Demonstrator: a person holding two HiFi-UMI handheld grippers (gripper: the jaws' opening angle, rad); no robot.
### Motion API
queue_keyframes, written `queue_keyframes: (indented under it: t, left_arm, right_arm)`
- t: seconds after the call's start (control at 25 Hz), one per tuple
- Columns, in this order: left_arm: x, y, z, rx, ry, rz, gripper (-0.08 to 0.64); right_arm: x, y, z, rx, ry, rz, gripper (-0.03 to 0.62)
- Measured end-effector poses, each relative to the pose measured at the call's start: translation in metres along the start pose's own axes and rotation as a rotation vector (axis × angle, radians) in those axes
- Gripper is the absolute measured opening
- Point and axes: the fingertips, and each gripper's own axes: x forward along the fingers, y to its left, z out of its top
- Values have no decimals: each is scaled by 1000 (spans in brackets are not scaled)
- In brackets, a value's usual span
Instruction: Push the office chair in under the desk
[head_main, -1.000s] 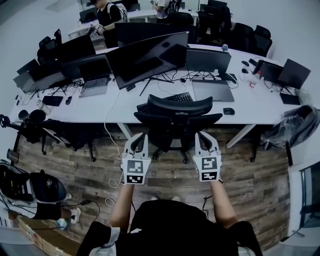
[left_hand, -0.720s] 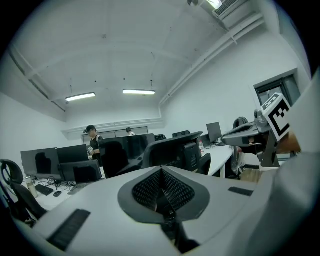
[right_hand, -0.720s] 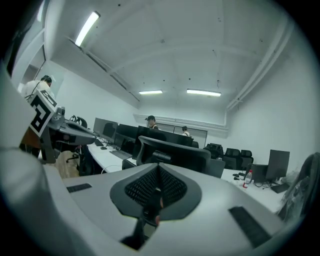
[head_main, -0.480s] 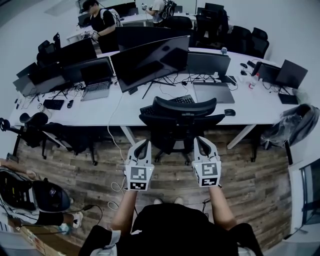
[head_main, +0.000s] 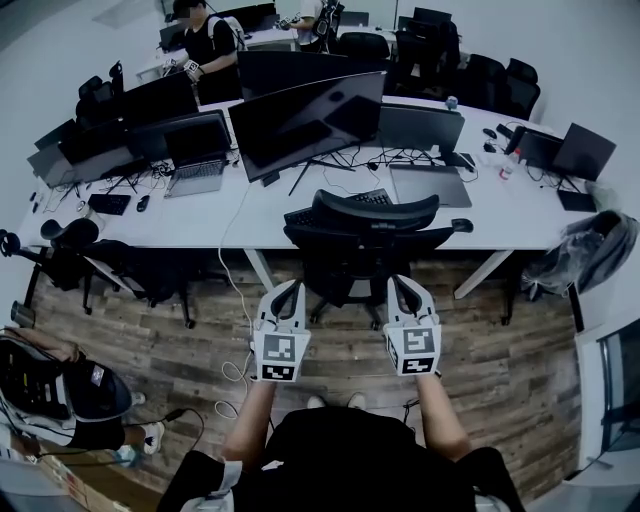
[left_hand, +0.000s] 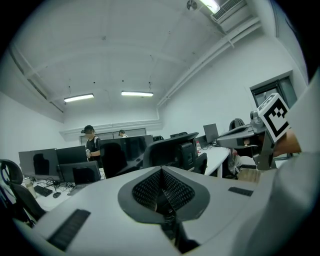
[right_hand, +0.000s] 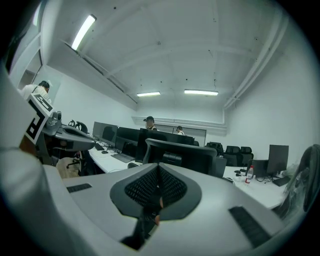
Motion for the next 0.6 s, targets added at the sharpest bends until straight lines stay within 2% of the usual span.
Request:
queue_keyframes:
  t: [0.6]
  left_arm:
    - [-8, 11, 0, -1, -5, 26, 14]
  right_arm:
    - [0, 6, 5, -3, -13, 12, 25]
